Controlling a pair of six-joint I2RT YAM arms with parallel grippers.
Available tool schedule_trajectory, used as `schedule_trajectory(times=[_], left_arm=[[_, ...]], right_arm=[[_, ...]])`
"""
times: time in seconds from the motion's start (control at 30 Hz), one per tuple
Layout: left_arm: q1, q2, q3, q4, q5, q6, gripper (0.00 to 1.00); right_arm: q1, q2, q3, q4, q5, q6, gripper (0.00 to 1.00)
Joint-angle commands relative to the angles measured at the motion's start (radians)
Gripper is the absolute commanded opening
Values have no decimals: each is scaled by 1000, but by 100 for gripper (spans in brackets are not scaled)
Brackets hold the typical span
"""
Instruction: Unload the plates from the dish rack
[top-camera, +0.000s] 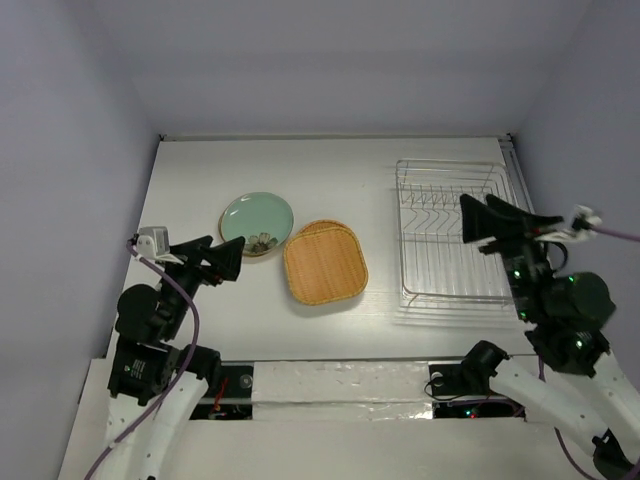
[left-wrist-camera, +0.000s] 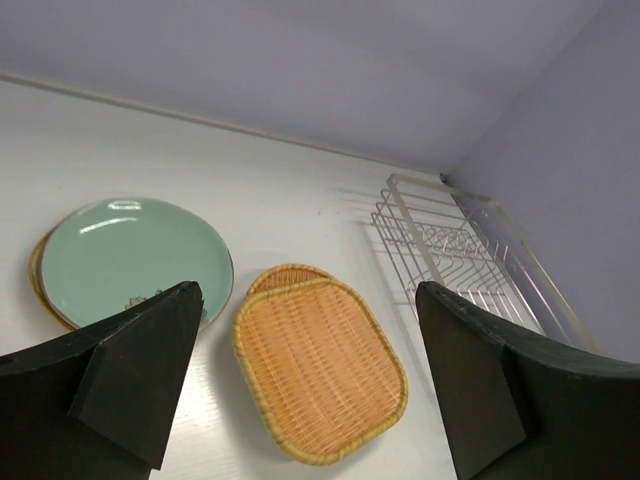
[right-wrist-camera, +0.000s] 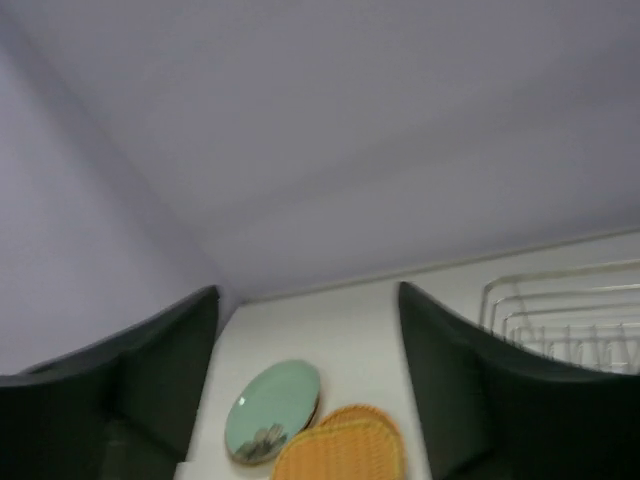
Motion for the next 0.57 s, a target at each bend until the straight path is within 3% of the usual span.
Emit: schedule_trajectory(times=[0.0,0.17,0.53], left_arm=[[6,21,98,49,-41,59,86],[6,22,78,53,-103,75,88],[6,68,74,67,-104,68,91]], right_arm=[[9,-164,-71,-72,234,-2,88],[9,-286,-131,-89,277,54,90],[9,-207,-113,-78,221,40,90]])
